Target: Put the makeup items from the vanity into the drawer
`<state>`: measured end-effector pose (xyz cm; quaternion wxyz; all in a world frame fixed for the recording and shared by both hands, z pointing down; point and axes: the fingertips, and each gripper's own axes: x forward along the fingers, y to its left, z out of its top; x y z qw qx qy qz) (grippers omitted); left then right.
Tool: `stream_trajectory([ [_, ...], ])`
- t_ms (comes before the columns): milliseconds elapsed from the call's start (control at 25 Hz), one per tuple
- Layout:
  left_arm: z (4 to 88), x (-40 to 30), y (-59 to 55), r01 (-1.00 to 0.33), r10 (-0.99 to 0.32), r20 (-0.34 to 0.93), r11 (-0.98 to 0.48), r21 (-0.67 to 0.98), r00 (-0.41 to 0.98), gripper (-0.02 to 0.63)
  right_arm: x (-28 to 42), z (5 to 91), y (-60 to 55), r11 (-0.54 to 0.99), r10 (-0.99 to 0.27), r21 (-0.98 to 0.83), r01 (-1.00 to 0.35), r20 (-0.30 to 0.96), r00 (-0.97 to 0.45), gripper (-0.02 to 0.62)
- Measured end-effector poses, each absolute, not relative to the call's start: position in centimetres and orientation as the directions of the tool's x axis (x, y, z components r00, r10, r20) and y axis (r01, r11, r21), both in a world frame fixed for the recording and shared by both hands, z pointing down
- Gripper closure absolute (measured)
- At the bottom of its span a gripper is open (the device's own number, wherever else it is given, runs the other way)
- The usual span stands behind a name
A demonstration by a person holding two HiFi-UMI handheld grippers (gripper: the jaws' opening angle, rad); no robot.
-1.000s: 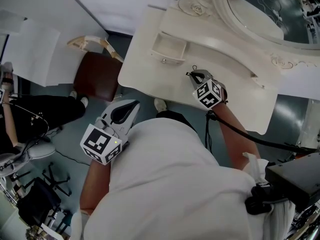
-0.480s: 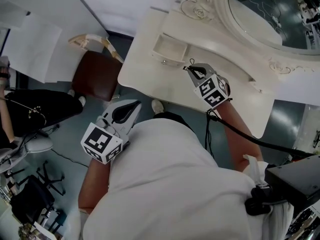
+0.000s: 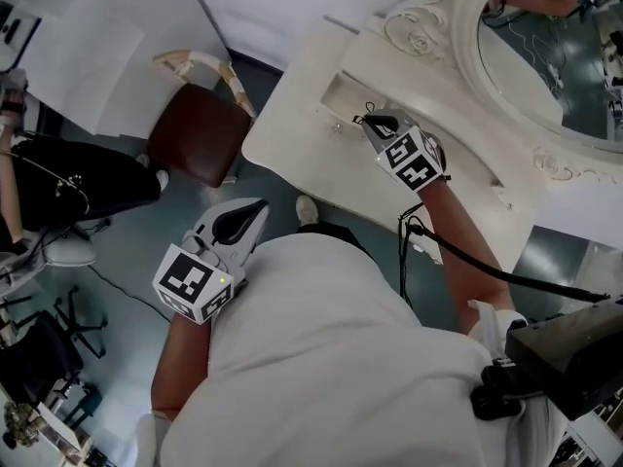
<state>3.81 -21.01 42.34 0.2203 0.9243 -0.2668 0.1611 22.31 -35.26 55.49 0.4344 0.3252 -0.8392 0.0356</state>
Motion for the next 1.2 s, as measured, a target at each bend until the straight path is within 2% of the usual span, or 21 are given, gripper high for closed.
stream_trajectory([
  [600, 42.8, 1.1, -22.9, -0.684, -0.526, 0.456, -0.658, 0.316, 0.717, 0.607, 19.6, 60.5, -40.9, 0.849, -0.404, 0.147, -0.508, 0.799, -0.444, 0.581],
  [1200, 43.6, 0.5, -24.8, -0.708, -0.542, 0.469, -0.621, 0.335, 0.697, 0.607, 18.7, 64.5, -42.6, 0.879, -0.295, 0.068, -0.473, 0.856, -0.425, 0.581],
])
